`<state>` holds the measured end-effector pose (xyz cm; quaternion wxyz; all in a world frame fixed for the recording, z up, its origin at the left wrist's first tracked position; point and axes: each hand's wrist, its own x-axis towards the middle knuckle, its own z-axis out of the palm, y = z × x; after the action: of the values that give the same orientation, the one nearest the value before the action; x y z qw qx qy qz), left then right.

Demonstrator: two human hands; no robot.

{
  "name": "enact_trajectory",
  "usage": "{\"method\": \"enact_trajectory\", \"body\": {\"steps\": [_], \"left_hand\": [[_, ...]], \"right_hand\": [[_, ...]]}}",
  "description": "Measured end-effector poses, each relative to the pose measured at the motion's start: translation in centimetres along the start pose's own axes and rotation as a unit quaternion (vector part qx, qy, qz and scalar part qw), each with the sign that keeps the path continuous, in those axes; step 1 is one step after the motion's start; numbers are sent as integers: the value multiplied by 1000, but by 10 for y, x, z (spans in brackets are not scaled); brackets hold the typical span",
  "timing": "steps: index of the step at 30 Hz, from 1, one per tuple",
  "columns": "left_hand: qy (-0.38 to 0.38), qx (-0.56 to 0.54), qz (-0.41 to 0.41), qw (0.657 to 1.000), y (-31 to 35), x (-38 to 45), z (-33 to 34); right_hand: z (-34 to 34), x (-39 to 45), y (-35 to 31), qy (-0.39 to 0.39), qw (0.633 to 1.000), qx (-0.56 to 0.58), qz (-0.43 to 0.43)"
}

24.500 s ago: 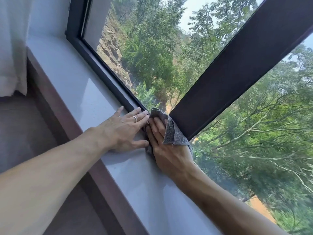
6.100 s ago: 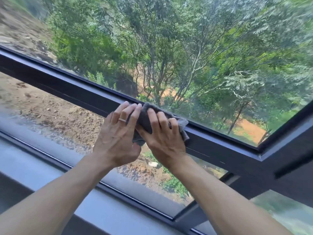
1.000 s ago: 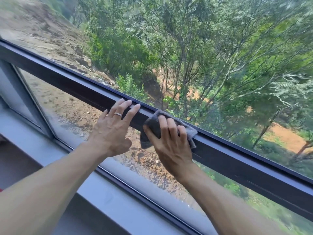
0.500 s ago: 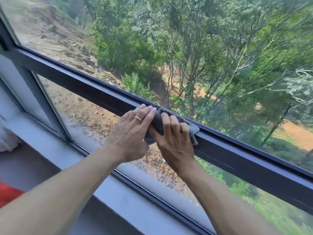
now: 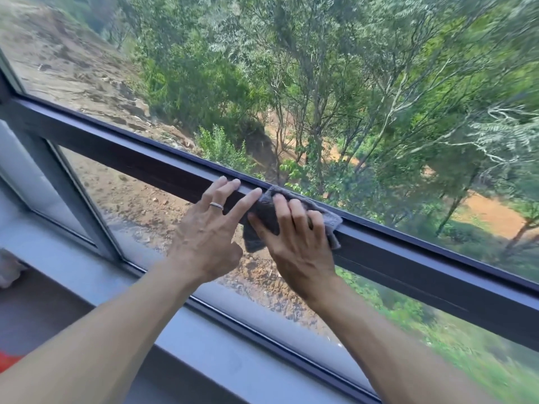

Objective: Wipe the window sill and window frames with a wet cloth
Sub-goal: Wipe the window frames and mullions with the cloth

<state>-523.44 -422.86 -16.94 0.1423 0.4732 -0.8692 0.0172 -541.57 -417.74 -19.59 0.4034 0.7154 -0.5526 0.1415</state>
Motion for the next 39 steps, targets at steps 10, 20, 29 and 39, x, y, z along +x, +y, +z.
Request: {"method": "enact_trajectory", "body": {"steps": [10, 20, 29, 39], "left_hand": [[0, -30, 16, 999, -4, 3, 0], [-69, 48, 36, 996, -66, 11, -22], [-57, 14, 26, 998, -71, 12, -20], [-65, 7, 42, 997, -82, 13, -13]], "right_hand": [[4, -6, 1, 3, 999, -46, -8], [-4, -23, 25, -24, 996, -62, -55], [16, 33, -30, -31, 999, -22, -33], [21, 63, -57, -44, 998, -44, -25]]}}
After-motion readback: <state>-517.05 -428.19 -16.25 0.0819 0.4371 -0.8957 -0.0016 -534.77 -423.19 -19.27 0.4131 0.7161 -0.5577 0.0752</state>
